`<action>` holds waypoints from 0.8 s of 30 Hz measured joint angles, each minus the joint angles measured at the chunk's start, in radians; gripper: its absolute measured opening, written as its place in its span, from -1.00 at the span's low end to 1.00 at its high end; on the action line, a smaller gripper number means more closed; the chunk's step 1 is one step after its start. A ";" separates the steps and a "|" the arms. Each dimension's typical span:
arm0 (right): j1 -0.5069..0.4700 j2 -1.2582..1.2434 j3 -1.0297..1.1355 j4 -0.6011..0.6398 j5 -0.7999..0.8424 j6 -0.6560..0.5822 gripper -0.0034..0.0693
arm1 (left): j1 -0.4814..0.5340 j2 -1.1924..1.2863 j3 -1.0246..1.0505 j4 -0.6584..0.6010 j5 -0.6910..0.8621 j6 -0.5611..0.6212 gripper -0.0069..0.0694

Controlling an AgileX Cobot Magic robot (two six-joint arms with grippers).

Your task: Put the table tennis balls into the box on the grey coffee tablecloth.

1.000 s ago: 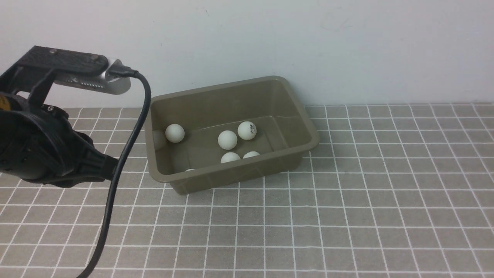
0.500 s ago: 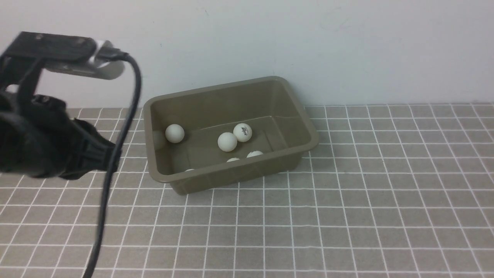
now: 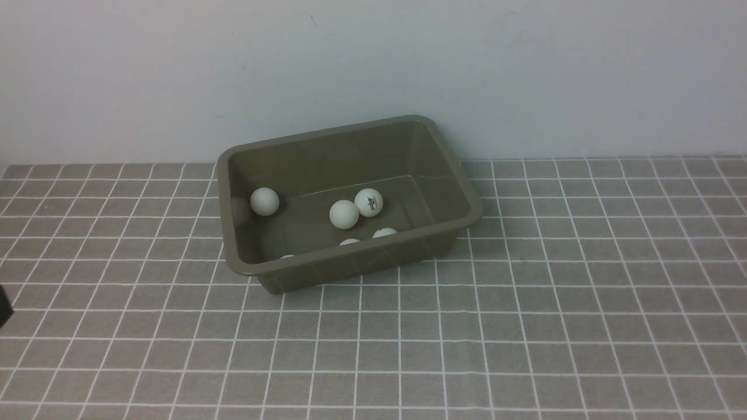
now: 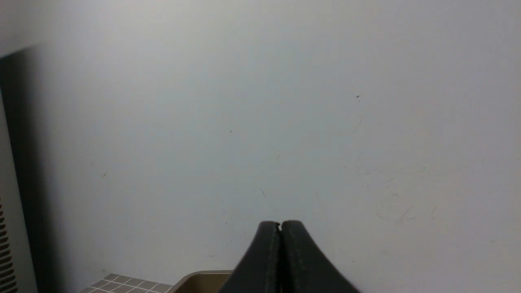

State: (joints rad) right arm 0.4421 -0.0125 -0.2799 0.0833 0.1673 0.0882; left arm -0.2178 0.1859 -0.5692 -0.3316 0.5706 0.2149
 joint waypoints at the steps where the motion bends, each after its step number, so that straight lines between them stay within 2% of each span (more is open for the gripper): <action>1: 0.000 0.000 0.000 0.000 0.000 0.000 -0.94 | 0.000 -0.028 0.000 0.000 0.003 0.000 -0.83; 8: 0.000 0.000 0.000 0.000 0.000 0.000 -0.94 | 0.000 -0.176 0.000 -0.003 0.025 0.000 -0.83; 16: 0.000 0.000 0.000 0.000 0.000 0.000 -0.94 | 0.000 -0.196 0.033 0.048 0.015 0.004 -0.83; 19: 0.000 0.000 0.000 0.000 0.000 0.000 -0.94 | 0.005 -0.198 0.114 0.113 -0.052 -0.011 -0.83; 24: 0.000 0.000 0.000 0.000 0.000 0.000 -0.94 | 0.089 -0.202 0.327 0.219 -0.181 -0.082 -0.83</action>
State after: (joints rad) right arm 0.4421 -0.0125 -0.2799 0.0833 0.1673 0.0885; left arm -0.1293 -0.0160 -0.2418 -0.1130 0.3900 0.1330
